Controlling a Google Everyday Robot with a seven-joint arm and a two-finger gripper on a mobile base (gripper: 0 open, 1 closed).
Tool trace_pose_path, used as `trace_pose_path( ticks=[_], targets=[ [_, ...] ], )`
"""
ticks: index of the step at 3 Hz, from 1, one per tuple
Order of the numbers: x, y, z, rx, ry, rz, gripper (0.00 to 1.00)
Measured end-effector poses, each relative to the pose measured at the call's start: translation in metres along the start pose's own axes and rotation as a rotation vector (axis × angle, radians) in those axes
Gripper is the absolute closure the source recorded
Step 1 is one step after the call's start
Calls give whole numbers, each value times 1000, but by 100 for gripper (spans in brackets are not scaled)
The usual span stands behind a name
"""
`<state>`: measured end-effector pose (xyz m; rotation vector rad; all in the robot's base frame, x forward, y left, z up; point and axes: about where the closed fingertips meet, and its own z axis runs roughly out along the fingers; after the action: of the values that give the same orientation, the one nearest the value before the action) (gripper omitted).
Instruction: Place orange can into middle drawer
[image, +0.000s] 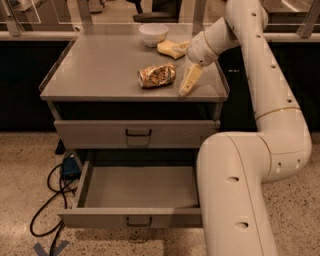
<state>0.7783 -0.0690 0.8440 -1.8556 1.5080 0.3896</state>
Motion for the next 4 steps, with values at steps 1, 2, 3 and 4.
trace_pose_path(
  ticks=[1,2,3,4],
  targets=[
    [-12,4,16,-25,-90,-14,0],
    [-13,-1,20,-13,-93,-12,0],
    [-32,-6,43,-36,-88,-24,0],
    [-32,-6,43,-36,-88,-24,0]
  ],
)
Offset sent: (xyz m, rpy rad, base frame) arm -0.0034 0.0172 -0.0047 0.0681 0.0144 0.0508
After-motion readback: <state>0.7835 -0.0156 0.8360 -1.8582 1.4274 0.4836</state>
